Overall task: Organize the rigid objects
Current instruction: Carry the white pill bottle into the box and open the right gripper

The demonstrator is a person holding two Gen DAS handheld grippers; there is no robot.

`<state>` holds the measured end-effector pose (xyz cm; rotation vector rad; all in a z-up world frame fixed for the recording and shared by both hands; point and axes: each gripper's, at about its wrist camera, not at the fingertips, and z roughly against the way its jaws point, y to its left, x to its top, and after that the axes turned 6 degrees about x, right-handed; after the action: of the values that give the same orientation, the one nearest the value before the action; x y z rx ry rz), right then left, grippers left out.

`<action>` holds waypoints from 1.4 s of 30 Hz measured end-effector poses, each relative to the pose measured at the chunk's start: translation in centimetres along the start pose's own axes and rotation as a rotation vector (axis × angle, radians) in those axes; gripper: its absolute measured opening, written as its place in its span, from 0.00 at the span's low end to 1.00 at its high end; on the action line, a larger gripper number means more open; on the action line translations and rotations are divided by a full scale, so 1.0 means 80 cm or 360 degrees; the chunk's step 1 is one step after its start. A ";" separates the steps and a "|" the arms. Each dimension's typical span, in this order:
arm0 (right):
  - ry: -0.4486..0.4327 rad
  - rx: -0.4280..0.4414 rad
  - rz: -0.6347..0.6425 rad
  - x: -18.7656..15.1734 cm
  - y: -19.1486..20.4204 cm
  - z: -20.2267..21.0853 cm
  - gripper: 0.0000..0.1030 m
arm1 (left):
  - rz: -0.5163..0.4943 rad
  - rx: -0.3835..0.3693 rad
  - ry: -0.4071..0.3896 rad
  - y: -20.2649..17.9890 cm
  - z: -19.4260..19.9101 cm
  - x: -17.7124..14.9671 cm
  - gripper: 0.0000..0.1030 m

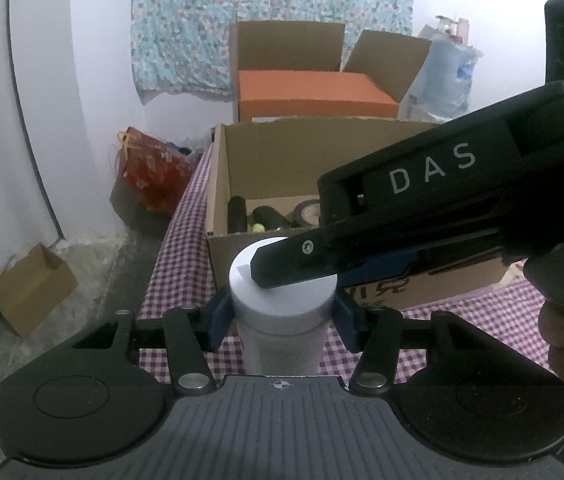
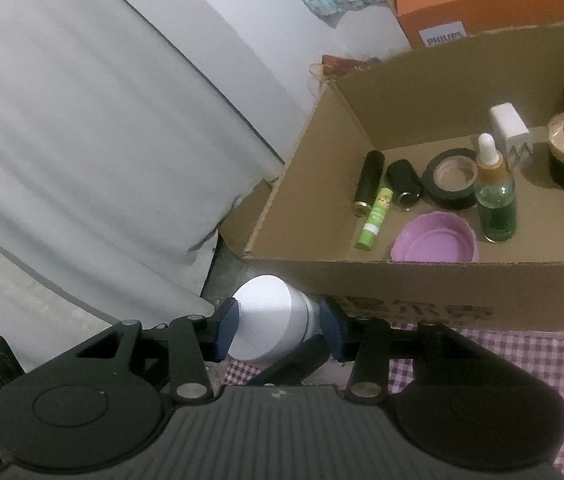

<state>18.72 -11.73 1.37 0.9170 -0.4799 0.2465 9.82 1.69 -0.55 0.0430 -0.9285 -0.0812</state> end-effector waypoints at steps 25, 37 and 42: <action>-0.0455 -0.0100 0.0294 0.048 0.064 0.152 0.47 | -0.0177 -0.0222 -0.0419 -0.058 0.061 0.111 0.52; -0.0509 -0.0274 0.0075 0.092 -0.045 0.176 0.47 | -0.0194 -0.0493 -0.0198 -0.117 -0.047 0.139 0.52; -0.0434 -0.0303 -0.0026 0.091 -0.093 0.157 0.47 | -0.0201 -0.0519 -0.0047 -0.124 -0.088 0.126 0.52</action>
<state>24.34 -26.26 6.22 0.7709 -0.7349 0.0585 21.01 -9.09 2.57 -0.2024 -0.9322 -0.3502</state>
